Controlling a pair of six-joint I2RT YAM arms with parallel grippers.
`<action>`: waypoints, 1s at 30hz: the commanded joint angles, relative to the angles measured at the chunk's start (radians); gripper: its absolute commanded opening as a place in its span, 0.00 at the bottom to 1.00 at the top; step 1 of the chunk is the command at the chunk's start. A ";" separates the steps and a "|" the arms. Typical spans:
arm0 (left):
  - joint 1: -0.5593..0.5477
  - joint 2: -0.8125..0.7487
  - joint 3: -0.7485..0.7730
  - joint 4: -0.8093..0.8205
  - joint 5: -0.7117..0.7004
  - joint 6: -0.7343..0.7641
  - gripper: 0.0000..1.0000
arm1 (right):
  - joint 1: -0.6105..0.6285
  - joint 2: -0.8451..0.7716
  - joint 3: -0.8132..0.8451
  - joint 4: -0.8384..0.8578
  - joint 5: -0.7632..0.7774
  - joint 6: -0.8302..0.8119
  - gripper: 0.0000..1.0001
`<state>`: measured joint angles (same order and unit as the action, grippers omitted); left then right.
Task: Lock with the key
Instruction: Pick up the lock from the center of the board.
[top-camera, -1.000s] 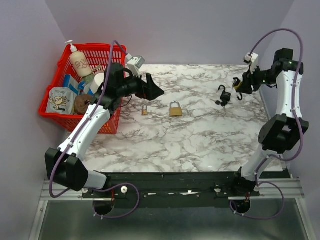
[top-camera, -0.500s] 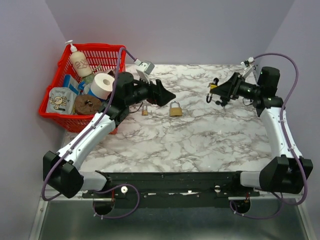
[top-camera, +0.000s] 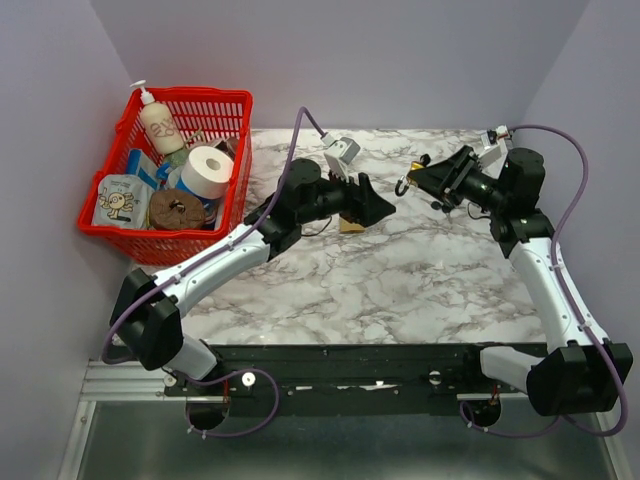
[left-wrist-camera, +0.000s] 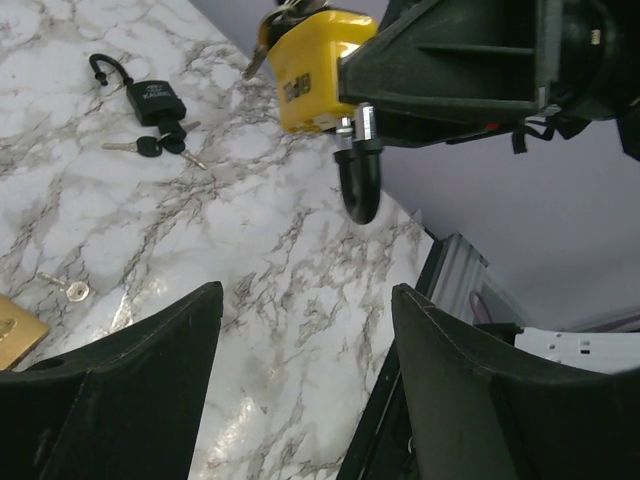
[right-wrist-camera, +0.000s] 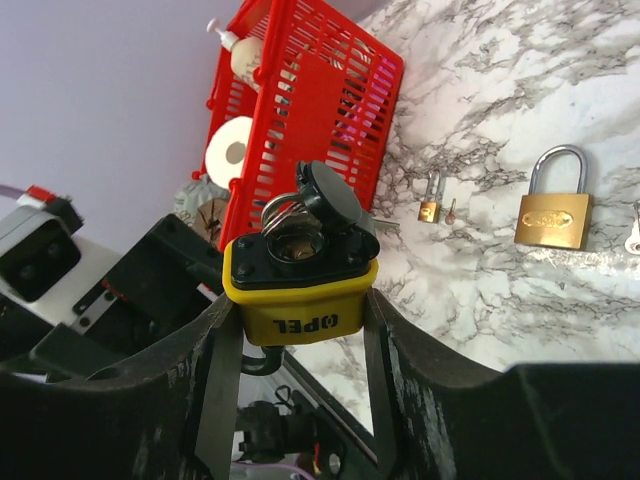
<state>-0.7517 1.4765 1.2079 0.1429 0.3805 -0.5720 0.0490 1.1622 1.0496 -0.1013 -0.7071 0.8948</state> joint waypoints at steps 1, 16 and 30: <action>-0.029 -0.007 0.013 0.142 -0.043 -0.028 0.75 | 0.017 -0.024 -0.013 0.078 0.040 0.078 0.01; -0.048 0.033 0.067 0.106 -0.153 -0.019 0.47 | 0.078 -0.047 -0.034 0.126 0.040 0.122 0.01; -0.023 -0.001 0.061 0.063 -0.120 0.032 0.00 | 0.088 -0.044 -0.025 0.031 -0.006 0.034 0.73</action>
<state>-0.8001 1.5036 1.2549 0.2184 0.2516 -0.5999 0.1299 1.1423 1.0069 -0.0395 -0.6510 0.9928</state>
